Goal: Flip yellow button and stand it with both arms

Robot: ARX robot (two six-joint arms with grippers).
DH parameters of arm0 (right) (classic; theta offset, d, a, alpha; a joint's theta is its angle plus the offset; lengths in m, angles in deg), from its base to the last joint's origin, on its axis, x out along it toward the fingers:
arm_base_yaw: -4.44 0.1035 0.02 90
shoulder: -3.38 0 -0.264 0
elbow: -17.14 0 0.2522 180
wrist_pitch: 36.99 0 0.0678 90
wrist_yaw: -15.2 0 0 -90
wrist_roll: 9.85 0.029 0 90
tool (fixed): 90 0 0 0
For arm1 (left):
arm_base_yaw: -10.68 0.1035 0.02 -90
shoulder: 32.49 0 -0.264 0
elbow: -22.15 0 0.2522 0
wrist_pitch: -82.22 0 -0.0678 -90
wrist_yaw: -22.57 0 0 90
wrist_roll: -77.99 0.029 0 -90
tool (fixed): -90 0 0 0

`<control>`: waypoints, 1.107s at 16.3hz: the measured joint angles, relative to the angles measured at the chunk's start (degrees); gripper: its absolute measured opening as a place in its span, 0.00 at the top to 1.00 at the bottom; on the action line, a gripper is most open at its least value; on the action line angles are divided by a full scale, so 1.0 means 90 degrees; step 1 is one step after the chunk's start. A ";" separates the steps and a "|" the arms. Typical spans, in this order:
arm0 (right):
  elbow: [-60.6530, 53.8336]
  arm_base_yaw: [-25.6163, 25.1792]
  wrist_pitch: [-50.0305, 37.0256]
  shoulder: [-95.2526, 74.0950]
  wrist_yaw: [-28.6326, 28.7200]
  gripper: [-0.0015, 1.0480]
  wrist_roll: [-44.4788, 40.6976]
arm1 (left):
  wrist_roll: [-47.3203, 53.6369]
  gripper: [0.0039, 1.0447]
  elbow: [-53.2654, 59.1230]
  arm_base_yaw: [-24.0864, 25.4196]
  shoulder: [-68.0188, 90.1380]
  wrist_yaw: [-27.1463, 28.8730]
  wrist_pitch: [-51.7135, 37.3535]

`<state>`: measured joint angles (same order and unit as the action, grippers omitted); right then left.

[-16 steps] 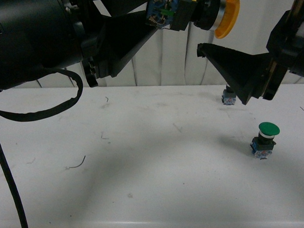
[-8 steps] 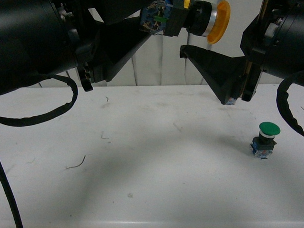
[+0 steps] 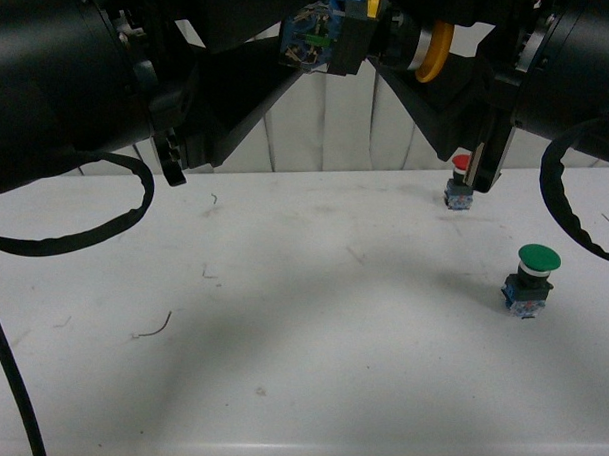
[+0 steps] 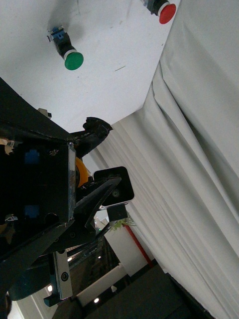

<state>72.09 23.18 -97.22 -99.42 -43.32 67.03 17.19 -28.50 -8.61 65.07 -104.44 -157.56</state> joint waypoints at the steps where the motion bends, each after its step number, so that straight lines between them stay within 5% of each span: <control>1: 0.0000 0.0000 0.0005 0.0000 -0.0005 0.69 0.0015 | -0.0029 0.66 0.0002 0.0000 0.0000 0.0000 0.0002; 6: 0.0000 -0.0007 0.0005 0.0000 -0.0002 0.69 0.0022 | -0.0041 0.61 0.0005 0.0000 0.0000 -0.0005 0.0002; 8: -0.0002 -0.0022 0.0053 0.0000 -0.0010 0.69 -0.0044 | -0.0005 0.36 0.0005 0.0000 -0.0010 -0.0029 -0.0022; 12: -0.0002 -0.0090 0.0058 0.0000 -0.0002 0.69 -0.0051 | 0.0000 0.04 0.0083 0.0160 -0.0158 -0.0029 -0.0022; 18: -0.0002 -0.0301 0.0063 0.0000 0.0012 0.69 -0.0049 | 0.0549 0.06 0.1163 0.1292 -0.1904 -0.0061 0.0010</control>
<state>72.07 20.47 -96.66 -99.42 -43.21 66.60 22.13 -18.03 3.02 47.93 -104.99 -157.47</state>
